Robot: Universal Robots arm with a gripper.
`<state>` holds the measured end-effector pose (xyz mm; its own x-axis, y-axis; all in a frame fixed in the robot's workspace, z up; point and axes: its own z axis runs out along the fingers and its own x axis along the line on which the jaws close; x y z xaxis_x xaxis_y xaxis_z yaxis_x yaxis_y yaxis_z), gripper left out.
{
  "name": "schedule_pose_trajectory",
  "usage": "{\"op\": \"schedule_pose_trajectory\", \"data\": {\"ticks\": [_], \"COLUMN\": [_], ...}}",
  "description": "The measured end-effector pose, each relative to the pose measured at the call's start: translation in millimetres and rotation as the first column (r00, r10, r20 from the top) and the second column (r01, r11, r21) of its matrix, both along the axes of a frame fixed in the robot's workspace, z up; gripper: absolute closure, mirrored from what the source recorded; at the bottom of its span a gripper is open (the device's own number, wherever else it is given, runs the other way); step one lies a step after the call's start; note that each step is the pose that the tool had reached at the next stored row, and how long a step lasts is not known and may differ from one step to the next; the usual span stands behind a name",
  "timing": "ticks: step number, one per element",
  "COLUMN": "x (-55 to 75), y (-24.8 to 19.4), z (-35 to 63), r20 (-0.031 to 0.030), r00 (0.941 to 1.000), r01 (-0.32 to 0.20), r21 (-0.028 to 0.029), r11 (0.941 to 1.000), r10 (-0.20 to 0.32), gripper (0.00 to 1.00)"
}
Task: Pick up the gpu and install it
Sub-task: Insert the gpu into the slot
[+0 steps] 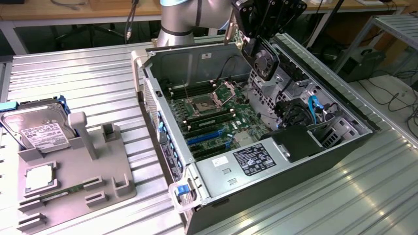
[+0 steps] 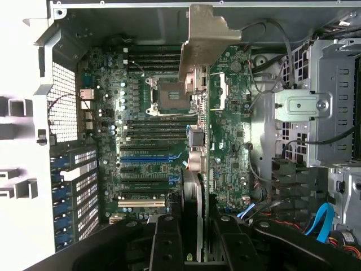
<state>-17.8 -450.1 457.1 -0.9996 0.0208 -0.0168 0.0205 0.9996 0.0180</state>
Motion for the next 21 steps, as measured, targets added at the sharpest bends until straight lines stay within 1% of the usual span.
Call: {"op": "schedule_pose_trajectory", "data": {"ticks": [6, 10, 16, 18, 19, 21], "x": [-0.8, -1.0, -1.4, -1.4, -1.6, -1.7], "y": [-0.3, -0.5, -1.3, -1.4, -1.8, -2.0], "z": [0.0, 0.0, 0.0, 0.0, 0.0, 0.0], "r20": [0.0, 0.0, 0.0, 0.0, 0.0, 0.0], "r00": [0.9993, 0.9978, 0.9953, 0.9938, 0.9891, 0.9864], "r01": [-0.036, -0.067, -0.096, -0.112, -0.147, -0.164], "r21": [0.0, 0.0, -0.0001, 0.0, 0.0, 0.0], "r11": [0.9993, 0.9978, 0.9953, 0.9938, 0.9891, 0.9864], "r10": [0.036, 0.067, 0.096, 0.112, 0.147, 0.164], "gripper": [0.73, 0.73, 0.73, 0.73, 0.73, 0.73]}}
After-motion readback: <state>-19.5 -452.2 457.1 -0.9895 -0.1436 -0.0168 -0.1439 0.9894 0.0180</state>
